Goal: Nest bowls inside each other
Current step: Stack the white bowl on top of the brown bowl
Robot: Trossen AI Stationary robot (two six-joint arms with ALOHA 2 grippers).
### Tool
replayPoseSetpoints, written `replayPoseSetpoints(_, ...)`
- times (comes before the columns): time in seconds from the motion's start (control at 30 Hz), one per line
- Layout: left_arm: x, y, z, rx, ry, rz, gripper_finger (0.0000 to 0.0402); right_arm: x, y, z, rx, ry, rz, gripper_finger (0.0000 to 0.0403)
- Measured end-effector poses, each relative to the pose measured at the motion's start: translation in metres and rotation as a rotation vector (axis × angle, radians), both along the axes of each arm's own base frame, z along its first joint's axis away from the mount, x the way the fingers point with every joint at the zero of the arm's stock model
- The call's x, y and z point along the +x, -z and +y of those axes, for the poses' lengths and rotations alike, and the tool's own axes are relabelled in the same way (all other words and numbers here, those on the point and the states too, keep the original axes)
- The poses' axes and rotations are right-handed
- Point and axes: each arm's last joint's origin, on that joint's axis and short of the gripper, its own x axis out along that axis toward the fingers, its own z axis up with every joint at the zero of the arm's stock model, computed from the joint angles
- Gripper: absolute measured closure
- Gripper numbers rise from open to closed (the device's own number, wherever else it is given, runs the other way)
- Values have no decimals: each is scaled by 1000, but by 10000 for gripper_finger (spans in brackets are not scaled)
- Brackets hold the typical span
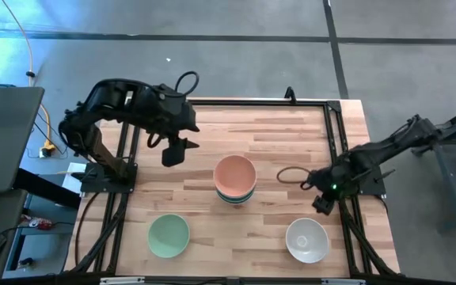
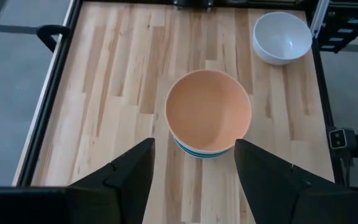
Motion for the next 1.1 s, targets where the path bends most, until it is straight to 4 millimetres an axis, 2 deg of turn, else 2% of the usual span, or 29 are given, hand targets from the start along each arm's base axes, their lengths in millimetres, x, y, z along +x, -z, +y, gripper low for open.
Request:
replayPoseSetpoints(0.17,-2,-1,0,10,11,-2,190,3,22,17,7,3,45,238)
replayPoseSetpoints(0.6,-1,0,0,8,24,0,190,15,55,44,-215,-22,142,238)
replayPoseSetpoints(1.1,-1,0,-1,-11,28,-2,190,21,76,64,-275,-34,196,238)
